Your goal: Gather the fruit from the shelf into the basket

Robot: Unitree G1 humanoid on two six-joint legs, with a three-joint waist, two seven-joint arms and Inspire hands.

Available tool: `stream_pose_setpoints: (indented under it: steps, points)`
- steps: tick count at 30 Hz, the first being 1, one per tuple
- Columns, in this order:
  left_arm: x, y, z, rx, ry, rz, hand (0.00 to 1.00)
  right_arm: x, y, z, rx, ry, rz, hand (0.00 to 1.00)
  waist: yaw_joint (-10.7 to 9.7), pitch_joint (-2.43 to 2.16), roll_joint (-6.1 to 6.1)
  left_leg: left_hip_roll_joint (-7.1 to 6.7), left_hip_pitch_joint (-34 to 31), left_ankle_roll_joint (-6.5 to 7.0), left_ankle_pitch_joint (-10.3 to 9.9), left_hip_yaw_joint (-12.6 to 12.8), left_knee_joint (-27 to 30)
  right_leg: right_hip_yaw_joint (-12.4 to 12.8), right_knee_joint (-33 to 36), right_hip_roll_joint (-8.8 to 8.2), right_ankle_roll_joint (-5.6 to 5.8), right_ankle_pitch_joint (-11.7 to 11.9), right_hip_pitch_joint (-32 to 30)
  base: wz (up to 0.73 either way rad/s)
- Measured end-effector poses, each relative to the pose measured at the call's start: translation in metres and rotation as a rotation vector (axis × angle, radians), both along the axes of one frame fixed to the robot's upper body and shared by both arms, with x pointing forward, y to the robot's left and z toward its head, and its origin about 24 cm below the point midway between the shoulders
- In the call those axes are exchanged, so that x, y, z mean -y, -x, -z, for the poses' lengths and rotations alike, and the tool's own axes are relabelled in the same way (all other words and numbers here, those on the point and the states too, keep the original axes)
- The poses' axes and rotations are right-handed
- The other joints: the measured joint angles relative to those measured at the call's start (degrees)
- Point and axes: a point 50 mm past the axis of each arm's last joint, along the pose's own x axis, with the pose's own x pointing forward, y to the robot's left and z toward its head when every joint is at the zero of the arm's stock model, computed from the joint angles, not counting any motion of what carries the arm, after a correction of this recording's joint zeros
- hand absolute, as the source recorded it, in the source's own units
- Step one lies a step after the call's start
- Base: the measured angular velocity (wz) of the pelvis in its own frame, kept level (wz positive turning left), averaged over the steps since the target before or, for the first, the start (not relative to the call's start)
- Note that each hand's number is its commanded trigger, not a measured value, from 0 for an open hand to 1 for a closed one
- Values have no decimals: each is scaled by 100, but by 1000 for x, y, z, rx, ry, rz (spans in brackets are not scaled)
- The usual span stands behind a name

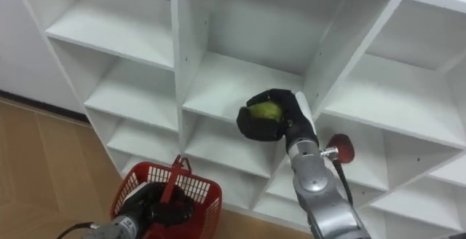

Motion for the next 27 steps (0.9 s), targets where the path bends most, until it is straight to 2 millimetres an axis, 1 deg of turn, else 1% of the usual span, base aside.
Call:
stream_pose_setpoints:
  steps: [1,2,3,5,6,7,8,9,10,11,12,13,15,18,19,21,23,27]
  points:
    - [0,0,0,0,1,-1,100,-1,3,0,-2,-3,-7,100,-18,-12,27,5,7,1,-1,18,-5,26,0,4,0,3,-4,-29]
    - [1,0,0,1,5,0,100,-1,6,1,-9,-10,-19,100,-54,-23,75,14,39,1,-1,71,-32,111,7,14,-2,4,-16,-27]
    - [2,0,0,0,16,-9,100,-1,8,2,-15,-19,-27,100,-107,-19,121,27,102,1,0,136,-94,152,19,29,-6,7,-16,-26]
    - [3,0,0,1,23,-23,100,-3,11,2,-18,-32,-41,100,-182,-33,185,35,146,1,0,156,-134,200,27,45,-11,11,-17,-22]
    - [4,-1,-1,5,29,-34,100,-3,14,2,-22,-38,-52,100,-218,-37,219,55,205,-1,1,242,-187,309,48,71,-14,13,-25,-28]
    - [5,-1,-1,10,31,-35,100,-3,16,1,-21,-41,-60,100,-219,-33,235,67,213,-2,1,283,-196,336,67,82,-15,13,-30,-31]
    - [5,-2,-2,20,35,-35,100,-4,20,0,-18,-51,-77,100,-236,-44,257,74,236,-4,0,306,-220,422,76,97,-15,13,-40,-25]
    - [5,-3,-3,34,37,-36,100,-6,22,-3,-11,-62,-99,100,-312,-48,267,81,270,-5,1,357,-249,457,85,109,-15,13,-69,-24]
    - [5,-3,-3,40,38,-35,100,-7,22,-4,-8,-67,-110,100,-319,-51,273,84,276,-5,1,393,-261,480,91,114,-17,14,-88,-32]
    - [6,-3,-4,48,39,-34,100,-8,23,-5,-7,-78,-125,100,-333,-48,280,85,289,-5,1,458,-273,567,94,127,-22,17,-115,-30]
    - [7,-3,-4,54,41,-25,100,-8,27,-5,-11,-95,-128,100,-366,-48,280,83,297,-5,1,458,-272,600,93,130,-24,18,-121,-24]
    - [8,-3,-4,55,41,-22,100,-8,29,-5,-13,-104,-131,100,-374,-48,280,82,301,-4,0,458,-272,606,94,129,-24,18,-120,-10]
    - [8,0,-3,54,38,-15,100,-9,37,-1,-39,-132,-150,100,-466,-45,285,79,322,-4,-2,465,-286,645,90,133,-23,18,-124,-6]
    - [5,5,0,38,34,-32,100,-8,44,5,-70,-152,-156,100,-485,-26,324,85,411,-9,-6,471,-362,738,91,169,-26,20,-107,-17]
    - [4,6,2,35,37,-36,100,-8,46,6,-77,-158,-152,100,-486,-28,337,83,424,-9,-6,471,-376,743,92,174,-28,22,-104,-13]
    - [3,12,5,19,36,-47,100,-6,53,12,-108,-180,-136,100,-523,-3,385,77,446,-9,-6,471,-395,754,103,179,-31,24,-110,-7]
    - [3,14,6,13,35,-46,100,-4,58,18,-136,-179,-126,100,-575,10,405,76,440,-9,-6,472,-396,761,112,179,-31,24,-124,0]
    - [3,13,6,15,36,-45,100,-2,69,26,-178,-172,-114,100,-624,3,423,72,396,-10,-6,514,-391,773,188,182,-31,23,-217,-6]
